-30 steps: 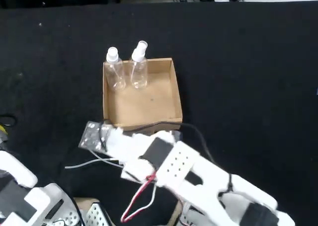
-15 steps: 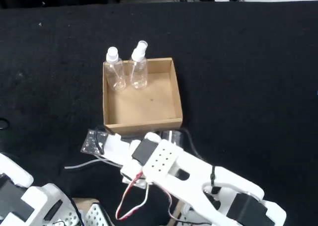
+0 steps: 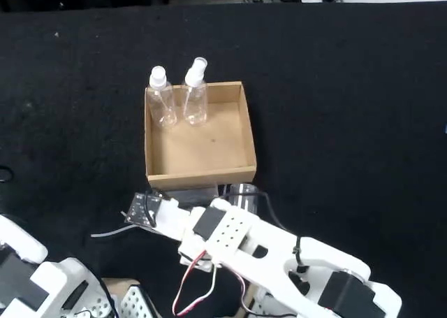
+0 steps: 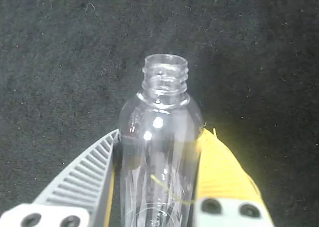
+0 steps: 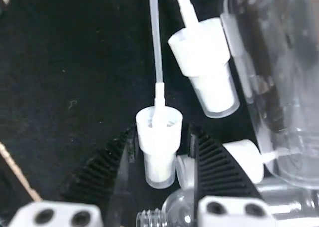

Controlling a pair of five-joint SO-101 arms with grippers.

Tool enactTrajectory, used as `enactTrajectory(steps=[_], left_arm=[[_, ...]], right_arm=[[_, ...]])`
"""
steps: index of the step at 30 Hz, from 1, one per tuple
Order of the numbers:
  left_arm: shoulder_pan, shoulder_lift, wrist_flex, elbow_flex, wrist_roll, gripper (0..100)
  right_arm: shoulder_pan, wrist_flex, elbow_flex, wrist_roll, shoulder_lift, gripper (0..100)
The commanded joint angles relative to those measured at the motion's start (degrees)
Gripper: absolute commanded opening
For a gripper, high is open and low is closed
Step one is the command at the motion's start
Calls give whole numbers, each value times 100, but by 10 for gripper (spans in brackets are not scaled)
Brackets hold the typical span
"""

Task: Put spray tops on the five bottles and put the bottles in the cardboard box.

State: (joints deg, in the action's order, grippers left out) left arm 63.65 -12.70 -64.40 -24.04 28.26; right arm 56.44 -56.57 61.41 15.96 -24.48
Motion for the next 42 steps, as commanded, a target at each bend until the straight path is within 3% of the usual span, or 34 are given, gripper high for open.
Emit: enactTrajectory(steps=[1,7,11,13,18,23,27,33,37,42], left_arm=[[4,-62,44,92,35,83],[4,-70,53,92,35,83],[4,-70,44,92,35,83],[13,-79,44,92,35,83],[13,-79,35,92,35,83],[-101,-123,9,92,35,83],[-347,-695,-237,13,0,83],[-1218,-2303,-246,-796,-387,83],[-2360,-2875,-246,-1174,-914,83],[-3363,-2901,264,-1376,-1873,83]], right_arm=[[97,466,198,-44,4,149],[97,492,286,-44,4,142],[97,492,277,-44,4,23],[62,369,215,-44,-48,19],[-246,-721,-699,-9,-444,28],[-993,-2215,-1912,70,-1218,29],[-2233,-3182,-2721,167,-1701,29],[-5442,-3684,-3055,396,-1736,30],[-7543,-3095,-2809,835,-1578,31],[-9231,-1749,-2114,800,-848,29]])
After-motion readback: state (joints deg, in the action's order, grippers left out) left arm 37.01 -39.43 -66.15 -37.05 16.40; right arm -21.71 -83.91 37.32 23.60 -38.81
